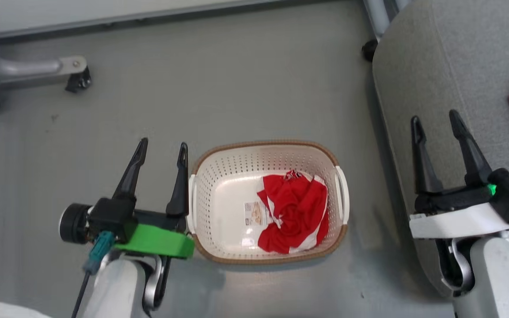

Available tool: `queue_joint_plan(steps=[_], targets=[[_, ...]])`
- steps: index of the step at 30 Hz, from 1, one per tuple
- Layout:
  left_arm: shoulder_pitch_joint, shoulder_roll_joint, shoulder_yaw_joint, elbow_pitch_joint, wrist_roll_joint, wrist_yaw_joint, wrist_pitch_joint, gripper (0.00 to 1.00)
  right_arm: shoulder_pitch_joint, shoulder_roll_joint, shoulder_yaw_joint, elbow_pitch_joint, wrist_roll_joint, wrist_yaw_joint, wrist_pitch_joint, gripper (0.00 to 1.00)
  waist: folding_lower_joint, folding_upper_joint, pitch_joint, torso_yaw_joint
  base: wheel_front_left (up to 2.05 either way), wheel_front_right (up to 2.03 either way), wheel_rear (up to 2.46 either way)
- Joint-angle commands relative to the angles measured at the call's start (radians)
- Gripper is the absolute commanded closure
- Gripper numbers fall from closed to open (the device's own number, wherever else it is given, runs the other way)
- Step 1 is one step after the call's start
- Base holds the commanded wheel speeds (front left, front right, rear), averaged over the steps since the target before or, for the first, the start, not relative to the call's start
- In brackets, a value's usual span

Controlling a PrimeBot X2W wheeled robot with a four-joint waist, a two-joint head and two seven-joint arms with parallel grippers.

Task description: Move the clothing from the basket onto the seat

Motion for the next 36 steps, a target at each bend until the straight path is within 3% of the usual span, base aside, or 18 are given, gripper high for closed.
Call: queue_joint_plan(steps=[1, 5, 11, 23, 29, 36], targets=[[-0.064, 0.001, -0.004, 0.025, 0.022, -0.014, 0.0, 0.0, -0.04, -0.003, -0.005, -0.008, 0.005, -0.001, -0.005, 0.0, 0.0, 0.0037, 0.271, -0.063, 0.0, 0.0, 0.0], [-0.241, 0.002, -0.052, 0.152, 0.071, -0.05, 0.0, 0.0, -0.134, -0.003, -0.004, -0.033, -0.009, -0.001, -0.005, 0.0, 0.0, 0.0037, 0.414, -0.086, 0.0, 0.0, 0.0], [-0.436, 0.003, -0.161, 0.319, 0.104, -0.069, 0.0, 0.0, -0.219, -0.009, -0.009, -0.073, -0.023, -0.001, -0.005, 0.0, 0.0, 0.0037, 0.545, -0.104, 0.0, 0.0, 0.0], [-0.727, 0.004, -0.516, 0.759, -0.031, -0.069, 0.0, 0.0, -0.311, -0.01, -0.028, -0.164, 0.0, -0.001, -0.005, 0.0, 0.0, 0.0037, 0.739, -0.162, 0.0, 0.0, 0.0], [-0.834, 0.004, -0.658, 0.874, -0.142, -0.069, 0.0, 0.0, -0.317, -0.016, -0.017, -0.221, 0.002, -0.001, -0.005, 0.0, 0.0, 0.0037, 0.812, -0.172, 0.0, 0.0, 0.0], [-0.907, 0.003, -0.74, 0.956, -0.205, -0.049, 0.003, 0.0, -0.319, -0.041, 0.011, -0.296, -0.016, -0.001, -0.005, 0.0, 0.0, 0.0037, 0.858, -0.173, 0.0, 0.0, 0.0]])
